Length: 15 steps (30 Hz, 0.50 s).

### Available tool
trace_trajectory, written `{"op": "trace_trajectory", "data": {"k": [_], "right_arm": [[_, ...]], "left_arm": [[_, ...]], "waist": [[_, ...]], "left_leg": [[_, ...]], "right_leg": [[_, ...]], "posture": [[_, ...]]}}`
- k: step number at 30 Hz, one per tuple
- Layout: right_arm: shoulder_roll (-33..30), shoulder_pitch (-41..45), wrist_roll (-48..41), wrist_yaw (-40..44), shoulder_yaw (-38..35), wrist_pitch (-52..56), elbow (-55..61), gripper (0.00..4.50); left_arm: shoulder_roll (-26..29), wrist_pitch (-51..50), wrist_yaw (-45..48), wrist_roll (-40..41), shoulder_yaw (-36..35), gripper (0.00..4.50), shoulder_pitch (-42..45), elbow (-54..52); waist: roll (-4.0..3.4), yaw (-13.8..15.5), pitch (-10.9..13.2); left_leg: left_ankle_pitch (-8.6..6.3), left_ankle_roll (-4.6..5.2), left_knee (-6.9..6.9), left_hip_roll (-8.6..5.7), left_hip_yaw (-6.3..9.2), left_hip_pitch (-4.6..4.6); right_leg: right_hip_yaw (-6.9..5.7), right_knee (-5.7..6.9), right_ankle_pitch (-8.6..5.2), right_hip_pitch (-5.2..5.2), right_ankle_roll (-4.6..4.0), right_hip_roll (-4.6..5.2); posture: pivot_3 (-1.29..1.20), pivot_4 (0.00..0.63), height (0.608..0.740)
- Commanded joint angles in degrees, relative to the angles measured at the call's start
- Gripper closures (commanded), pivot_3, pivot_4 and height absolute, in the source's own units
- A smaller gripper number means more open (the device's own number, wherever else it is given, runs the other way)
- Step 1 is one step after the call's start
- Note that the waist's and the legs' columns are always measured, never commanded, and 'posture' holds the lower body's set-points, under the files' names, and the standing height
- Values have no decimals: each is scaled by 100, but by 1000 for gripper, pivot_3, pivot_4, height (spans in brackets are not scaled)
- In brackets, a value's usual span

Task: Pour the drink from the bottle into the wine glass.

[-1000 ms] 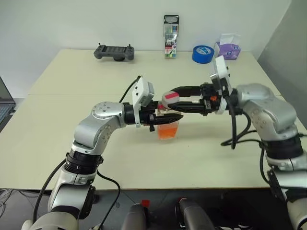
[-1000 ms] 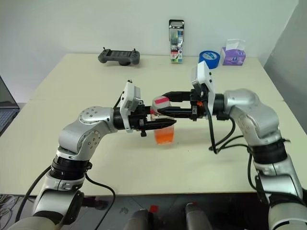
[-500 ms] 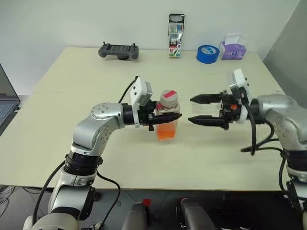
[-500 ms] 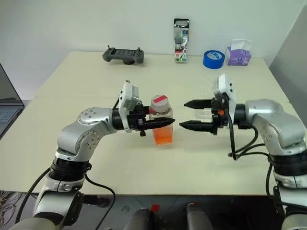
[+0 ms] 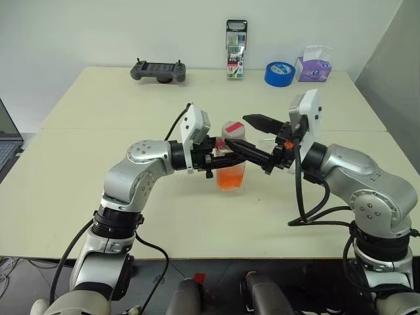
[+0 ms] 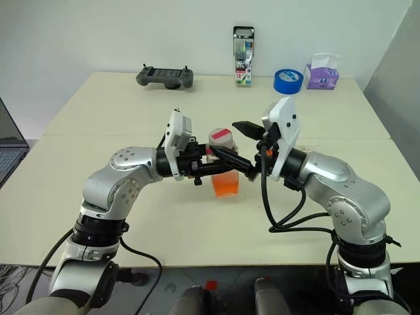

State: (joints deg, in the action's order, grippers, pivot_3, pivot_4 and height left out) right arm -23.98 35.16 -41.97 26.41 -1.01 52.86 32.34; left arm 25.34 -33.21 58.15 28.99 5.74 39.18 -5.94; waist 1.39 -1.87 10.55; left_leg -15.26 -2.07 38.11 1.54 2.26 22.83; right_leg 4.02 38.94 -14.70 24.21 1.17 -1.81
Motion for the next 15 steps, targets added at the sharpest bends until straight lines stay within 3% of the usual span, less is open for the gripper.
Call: {"op": "trace_trajectory", "data": {"k": [1, 3, 6, 11, 15], "right_arm": [[-10, 136, -88, 32, 7, -86, 142, 451], [-19, 164, -21, 81, 79, -143, 71, 451], [15, 200, -19, 93, 83, -170, 1, 1050], [-25, 222, 20, 155, 121, -241, -56, 2676], [-51, 207, 9, 179, 85, -283, -76, 2669]], "left_arm": [[-15, 110, -2, 52, -77, 2527, 159, -96], [-14, 101, -16, 57, -84, 2527, 144, -110], [8, 99, -20, 58, -86, 2527, 93, -164], [19, 57, -73, 87, -114, 2527, 27, -239], [37, 14, -105, 121, -121, 2527, -23, -334]], "waist": [[0, 0, 0], [0, -1, 0], [0, -2, 0], [0, -1, 0], [0, -1, 0]], "left_leg": [[0, 0, 0, 0, 0, 0], [0, 0, 0, 0, 0, -2], [0, 0, 0, -1, 1, -3], [0, 0, 0, 0, 3, -2], [0, 0, 0, 0, 2, -2]], "right_leg": [[0, 0, 0, 0, 0, 0], [-2, 2, 0, 0, 0, -2], [-4, 3, 0, 0, 0, -8], [-5, 2, 0, 0, 0, -8], [-3, 2, 0, 0, 0, -7]], "posture": [[0, 150, 740], [0, 150, 740], [0, 150, 740], [0, 150, 740], [0, 150, 740]]}}
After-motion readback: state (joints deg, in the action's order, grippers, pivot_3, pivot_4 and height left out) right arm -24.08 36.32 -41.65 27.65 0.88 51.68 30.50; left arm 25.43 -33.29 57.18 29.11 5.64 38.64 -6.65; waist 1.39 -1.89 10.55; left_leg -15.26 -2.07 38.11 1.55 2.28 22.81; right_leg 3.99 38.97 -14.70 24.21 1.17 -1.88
